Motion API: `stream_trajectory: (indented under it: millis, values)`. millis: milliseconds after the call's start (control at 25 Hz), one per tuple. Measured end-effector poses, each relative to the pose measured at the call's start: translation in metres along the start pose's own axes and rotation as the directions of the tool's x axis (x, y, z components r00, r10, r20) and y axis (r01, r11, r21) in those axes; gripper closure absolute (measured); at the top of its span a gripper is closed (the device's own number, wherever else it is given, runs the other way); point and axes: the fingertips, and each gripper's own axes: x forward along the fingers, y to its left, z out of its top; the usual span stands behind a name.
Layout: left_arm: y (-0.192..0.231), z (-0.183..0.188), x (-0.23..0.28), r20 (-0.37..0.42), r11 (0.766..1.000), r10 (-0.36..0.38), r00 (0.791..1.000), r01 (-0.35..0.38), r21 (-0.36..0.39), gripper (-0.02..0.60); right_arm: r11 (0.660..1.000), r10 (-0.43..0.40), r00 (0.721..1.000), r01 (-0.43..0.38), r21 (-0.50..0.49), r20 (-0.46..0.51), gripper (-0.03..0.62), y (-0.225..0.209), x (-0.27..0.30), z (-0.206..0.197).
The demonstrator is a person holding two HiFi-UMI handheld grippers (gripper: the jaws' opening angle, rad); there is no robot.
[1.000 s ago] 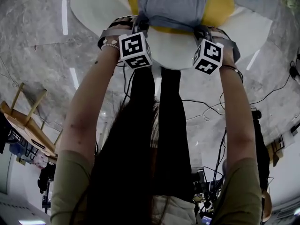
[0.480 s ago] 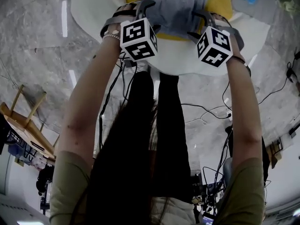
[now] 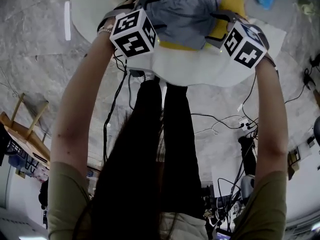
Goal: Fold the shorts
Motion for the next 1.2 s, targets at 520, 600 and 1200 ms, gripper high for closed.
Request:
stream_trajectory:
  millis: [520, 600, 1200]
  values:
    - [0.074, 0.009, 0.029, -0.057, 0.989, -0.129, 0.990, 0.124, -0.076, 0.206, 0.998, 0.006, 1.000, -0.004, 0.061, -0.028, 0.279, -0.108, -0.001, 0.010]
    - [0.085, 0.010, 0.022, -0.037, 0.989, -0.107, 0.994, 0.103, -0.109, 0.206, 0.996, 0.044, 0.998, -0.040, 0.083, -0.049, 0.279, -0.112, 0.002, 0.006]
    - [0.002, -0.047, 0.028, -0.126, 0.991, -0.110, 0.986, 0.119, 0.065, 0.192, 0.994, -0.049, 0.993, 0.038, -0.104, -0.106, 0.278, -0.043, 0.023, -0.009]
